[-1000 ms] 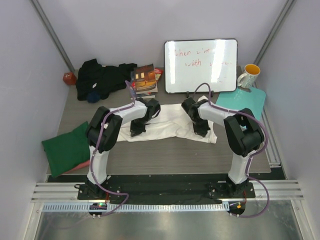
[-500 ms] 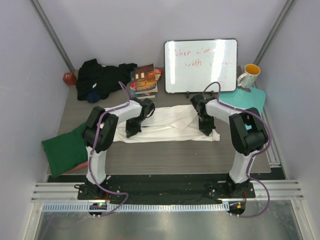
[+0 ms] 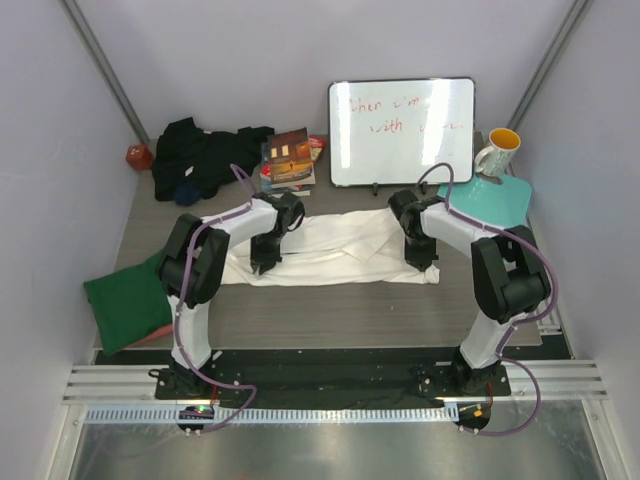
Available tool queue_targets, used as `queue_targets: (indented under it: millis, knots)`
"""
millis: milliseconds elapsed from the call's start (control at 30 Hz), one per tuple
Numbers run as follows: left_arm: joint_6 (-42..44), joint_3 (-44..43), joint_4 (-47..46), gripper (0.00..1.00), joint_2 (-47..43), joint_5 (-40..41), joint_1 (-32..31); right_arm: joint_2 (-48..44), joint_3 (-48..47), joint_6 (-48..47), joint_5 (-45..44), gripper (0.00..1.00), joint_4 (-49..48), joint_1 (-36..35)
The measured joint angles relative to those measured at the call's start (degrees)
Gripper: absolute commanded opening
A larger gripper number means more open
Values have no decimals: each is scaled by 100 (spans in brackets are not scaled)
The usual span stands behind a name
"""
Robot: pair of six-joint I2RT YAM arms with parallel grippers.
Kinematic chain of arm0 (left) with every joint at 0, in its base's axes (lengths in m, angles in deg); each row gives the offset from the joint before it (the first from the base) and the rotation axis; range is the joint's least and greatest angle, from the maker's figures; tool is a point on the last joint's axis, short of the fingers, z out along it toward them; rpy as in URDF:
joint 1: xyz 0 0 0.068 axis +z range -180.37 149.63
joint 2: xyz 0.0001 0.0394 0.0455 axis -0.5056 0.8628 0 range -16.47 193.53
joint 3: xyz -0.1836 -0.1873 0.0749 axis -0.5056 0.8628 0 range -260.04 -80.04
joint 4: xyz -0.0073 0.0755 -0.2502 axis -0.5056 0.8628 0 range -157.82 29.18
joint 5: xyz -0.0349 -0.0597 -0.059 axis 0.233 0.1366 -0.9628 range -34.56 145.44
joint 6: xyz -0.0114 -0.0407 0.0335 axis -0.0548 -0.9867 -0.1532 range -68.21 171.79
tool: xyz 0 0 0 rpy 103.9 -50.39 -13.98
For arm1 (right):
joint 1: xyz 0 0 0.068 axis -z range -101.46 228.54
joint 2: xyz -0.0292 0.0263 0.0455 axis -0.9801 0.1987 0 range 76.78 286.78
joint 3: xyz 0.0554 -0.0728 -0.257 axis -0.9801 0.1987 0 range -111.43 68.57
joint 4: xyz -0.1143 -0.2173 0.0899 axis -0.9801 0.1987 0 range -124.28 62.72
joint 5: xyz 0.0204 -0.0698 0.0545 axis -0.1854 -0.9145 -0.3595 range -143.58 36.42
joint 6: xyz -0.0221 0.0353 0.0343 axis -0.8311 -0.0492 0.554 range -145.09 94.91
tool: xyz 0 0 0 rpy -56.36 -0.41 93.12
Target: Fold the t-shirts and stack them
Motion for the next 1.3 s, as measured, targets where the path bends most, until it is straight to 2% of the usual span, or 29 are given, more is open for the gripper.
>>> queue_targets:
  millis: [100, 133, 267, 367, 700, 833, 1300]
  knots:
    - [-9, 9, -149, 29, -120, -157, 4, -472, -35, 59, -81, 9, 96, 22]
    - [0, 11, -190, 36, -197, -186, 4, -616, -68, 68, -87, 10, 127, 28]
    - [-7, 17, -227, 41, -713, -164, 0, -1231, -374, 74, -101, 11, 214, 33]
    - [11, 7, -210, 41, -1104, -63, 9, -1447, -566, 68, -28, 10, 205, 33]
    - [28, 74, -177, 22, -863, 74, 37, -1049, -192, 68, 391, 6, -57, -9]
    - [17, 74, -179, 1, -787, 103, 48, -826, -83, 66, 505, 6, -199, -22]
    - [-13, 74, -221, 0, -184, 122, 188, -299, -44, 11, 695, 3, -540, -55]
